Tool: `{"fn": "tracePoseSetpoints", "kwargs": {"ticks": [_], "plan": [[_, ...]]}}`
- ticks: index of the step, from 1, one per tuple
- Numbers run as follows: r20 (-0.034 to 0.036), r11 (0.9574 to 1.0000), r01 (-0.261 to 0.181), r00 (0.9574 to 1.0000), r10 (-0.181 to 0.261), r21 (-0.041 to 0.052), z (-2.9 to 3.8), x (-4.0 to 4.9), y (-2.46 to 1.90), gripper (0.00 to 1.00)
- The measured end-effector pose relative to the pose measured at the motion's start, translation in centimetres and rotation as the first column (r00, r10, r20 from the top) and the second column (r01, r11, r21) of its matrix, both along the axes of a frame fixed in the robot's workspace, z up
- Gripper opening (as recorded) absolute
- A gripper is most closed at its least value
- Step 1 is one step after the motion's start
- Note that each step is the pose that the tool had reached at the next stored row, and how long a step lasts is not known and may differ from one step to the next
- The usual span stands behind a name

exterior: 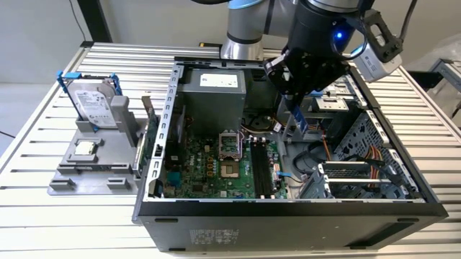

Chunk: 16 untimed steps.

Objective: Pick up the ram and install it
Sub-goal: 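Insert the ram into the slot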

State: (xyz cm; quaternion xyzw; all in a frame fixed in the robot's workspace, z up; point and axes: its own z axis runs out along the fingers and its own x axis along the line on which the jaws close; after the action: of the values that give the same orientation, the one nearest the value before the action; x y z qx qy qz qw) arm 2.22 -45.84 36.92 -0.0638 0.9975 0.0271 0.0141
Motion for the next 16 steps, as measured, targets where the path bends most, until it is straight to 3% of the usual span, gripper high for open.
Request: {"fn": "tracePoseSetpoints", "kwargs": {"ticks": [9, 16], "plan": [[-0.0002, 0.9955, 0.095, 0.9955, -0.095, 0.0000, 0.00, 0.00, 0.00, 0.00], [-0.0002, 0.9946, 0.104, 0.9946, -0.104, 0.0000, 0.00, 0.00, 0.00, 0.00]]}}
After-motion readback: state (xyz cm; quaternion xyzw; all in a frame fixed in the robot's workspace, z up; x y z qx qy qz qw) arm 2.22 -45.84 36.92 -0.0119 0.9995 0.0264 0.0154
